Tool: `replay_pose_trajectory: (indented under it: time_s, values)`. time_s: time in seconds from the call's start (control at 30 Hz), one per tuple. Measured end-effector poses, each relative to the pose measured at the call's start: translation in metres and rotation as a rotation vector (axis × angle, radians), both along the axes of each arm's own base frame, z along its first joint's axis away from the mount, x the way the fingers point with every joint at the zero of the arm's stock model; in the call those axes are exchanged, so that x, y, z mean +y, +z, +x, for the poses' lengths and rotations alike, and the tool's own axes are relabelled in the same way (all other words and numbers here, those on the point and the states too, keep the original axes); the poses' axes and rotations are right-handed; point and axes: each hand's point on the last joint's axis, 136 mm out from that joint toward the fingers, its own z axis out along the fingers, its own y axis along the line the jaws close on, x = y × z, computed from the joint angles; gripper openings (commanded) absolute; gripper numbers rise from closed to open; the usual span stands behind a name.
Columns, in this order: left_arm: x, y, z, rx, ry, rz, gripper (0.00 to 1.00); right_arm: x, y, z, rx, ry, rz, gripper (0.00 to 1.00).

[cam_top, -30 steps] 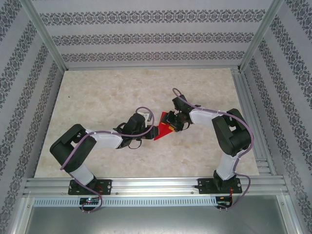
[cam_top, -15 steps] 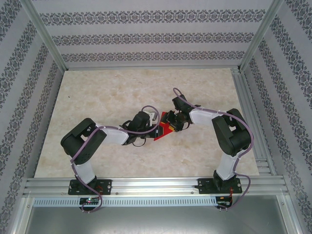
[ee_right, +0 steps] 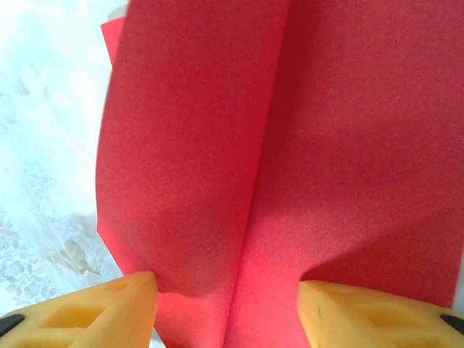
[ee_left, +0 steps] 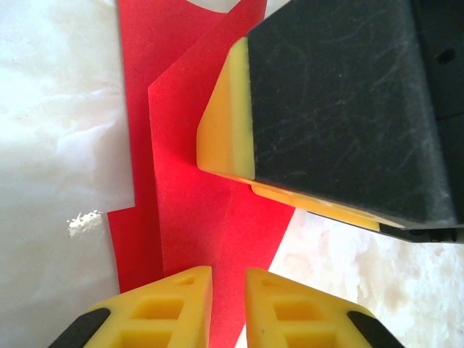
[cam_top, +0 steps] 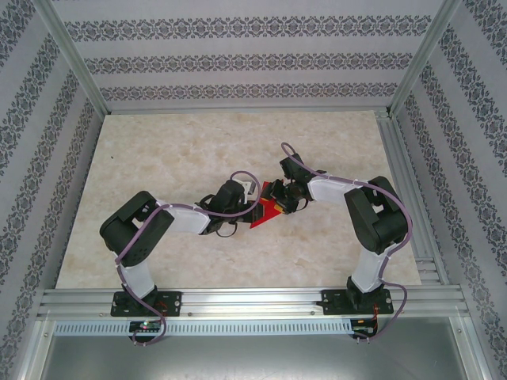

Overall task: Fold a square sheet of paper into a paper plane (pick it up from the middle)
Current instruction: Fourth fold the wing at the center of the table.

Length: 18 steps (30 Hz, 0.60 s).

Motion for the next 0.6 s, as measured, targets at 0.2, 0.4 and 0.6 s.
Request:
replay_pose_trajectory:
  time_s: [0.2,0.4,0.6]
  values:
    - [0.004,-0.002,0.002,0.001,0.011,0.012,0.15,-0.001,0.000,-0.001,-0.002,-0.001,0.001,0.55]
    - [0.004,-0.009,0.003,0.012,0.014,0.026,0.13,-0.001,-0.001,-0.001,-0.002,-0.001,0.000,0.54]
    - [0.005,-0.013,0.003,0.019,0.019,0.038,0.12,-0.001,-0.002,-0.001,0.000,-0.001,-0.004,0.52]
